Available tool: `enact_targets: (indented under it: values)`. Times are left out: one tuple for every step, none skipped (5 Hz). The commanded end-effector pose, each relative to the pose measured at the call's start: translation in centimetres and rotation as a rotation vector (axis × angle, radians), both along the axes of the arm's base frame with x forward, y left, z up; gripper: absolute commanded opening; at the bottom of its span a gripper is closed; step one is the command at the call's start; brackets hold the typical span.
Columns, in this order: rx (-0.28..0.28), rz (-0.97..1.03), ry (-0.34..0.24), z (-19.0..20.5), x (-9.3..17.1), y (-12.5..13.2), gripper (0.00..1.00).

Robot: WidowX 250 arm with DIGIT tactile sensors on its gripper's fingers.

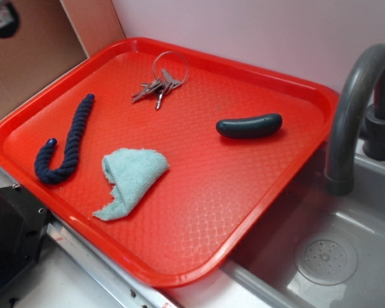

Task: Grab the plastic pickle.

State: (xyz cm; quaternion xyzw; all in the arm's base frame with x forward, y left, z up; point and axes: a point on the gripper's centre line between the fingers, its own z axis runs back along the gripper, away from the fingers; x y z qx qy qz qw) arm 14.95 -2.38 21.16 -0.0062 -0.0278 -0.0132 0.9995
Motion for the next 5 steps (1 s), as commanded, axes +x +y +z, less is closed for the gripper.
enact_targets:
  values:
    - [-0.012, -0.301, -0.09, -1.7, 3.6, -2.2, 1.0]
    - [0.035, -0.431, -0.094, -3.5, 5.7, -4.4, 1.0]
    - [0.026, -0.525, -0.12, -4.6, 6.9, -5.8, 1.0]
    - [0.084, -0.586, -0.092, -6.8, 8.5, -7.0, 1.0]
    - [0.136, -0.607, -0.077, -8.5, 10.1, -8.0, 1.0]
